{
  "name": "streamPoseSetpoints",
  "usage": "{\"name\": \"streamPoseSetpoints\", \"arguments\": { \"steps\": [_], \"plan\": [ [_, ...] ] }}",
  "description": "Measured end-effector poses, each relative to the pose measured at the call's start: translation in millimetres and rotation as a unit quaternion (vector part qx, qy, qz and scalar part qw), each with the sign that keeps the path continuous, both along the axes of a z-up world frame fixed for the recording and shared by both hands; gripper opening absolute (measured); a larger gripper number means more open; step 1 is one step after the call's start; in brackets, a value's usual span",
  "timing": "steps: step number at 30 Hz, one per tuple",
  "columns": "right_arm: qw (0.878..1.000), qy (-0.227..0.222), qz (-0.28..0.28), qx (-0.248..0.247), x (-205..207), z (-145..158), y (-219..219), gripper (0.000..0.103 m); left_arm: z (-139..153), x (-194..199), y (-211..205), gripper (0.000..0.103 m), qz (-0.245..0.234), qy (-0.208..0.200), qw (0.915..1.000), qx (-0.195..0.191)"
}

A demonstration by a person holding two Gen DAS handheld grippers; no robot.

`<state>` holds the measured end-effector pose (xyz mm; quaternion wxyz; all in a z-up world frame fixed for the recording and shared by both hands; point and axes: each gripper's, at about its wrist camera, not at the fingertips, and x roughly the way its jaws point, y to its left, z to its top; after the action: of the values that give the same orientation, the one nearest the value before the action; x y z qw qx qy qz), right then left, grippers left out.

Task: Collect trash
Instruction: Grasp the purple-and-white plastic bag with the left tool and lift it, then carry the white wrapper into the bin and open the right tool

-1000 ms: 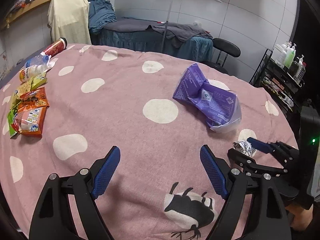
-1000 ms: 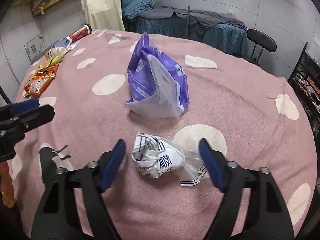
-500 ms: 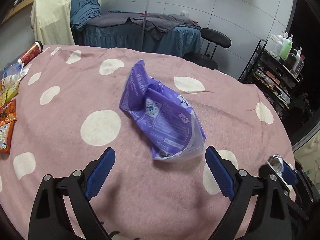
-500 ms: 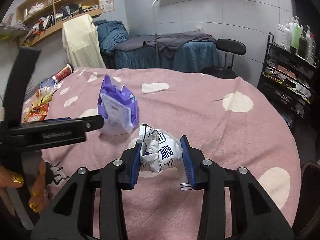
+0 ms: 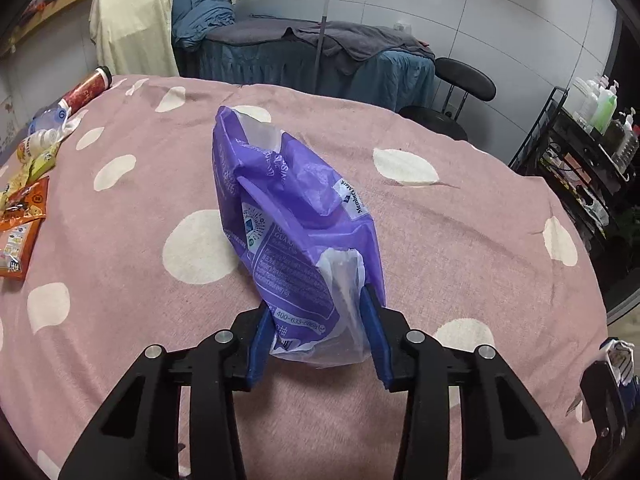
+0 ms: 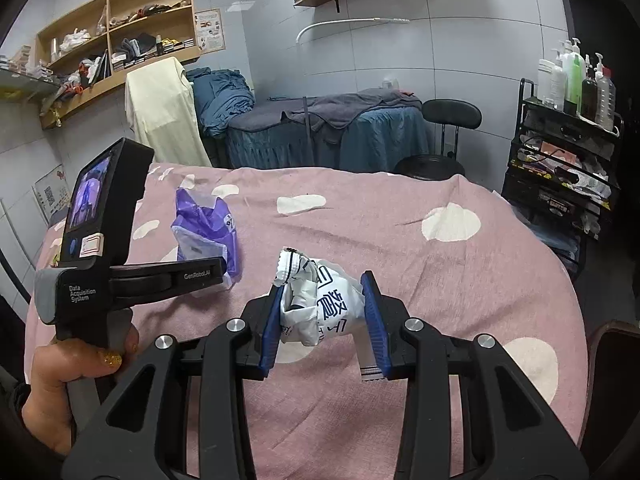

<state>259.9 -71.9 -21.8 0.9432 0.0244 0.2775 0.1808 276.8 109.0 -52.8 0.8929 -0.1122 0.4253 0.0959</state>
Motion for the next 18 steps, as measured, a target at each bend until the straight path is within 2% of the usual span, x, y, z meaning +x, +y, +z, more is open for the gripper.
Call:
{"name": "streamPoseSetpoints", "arguments": {
  "steps": [7,12,18],
  "plan": [
    [0.999,-0.020,-0.023,0.012,-28.7,10.0,-22.9,0.038,29.2,-50.5,-9.3,0.038,-0.004,-0.061,0.9981,0.006],
    [0.998,-0.038,-0.049,0.015,-62.4,18.2,-49.8,0.038,48.8,-90.6,-23.9,0.039,-0.017,-0.105,0.9942,-0.016],
    [0.994,-0.049,-0.096,0.012,-100.9,16.9,-94.7,0.038,66.4,-130.0,-62.2,0.039,-0.052,-0.145,0.9875,-0.034]
  ]
}}
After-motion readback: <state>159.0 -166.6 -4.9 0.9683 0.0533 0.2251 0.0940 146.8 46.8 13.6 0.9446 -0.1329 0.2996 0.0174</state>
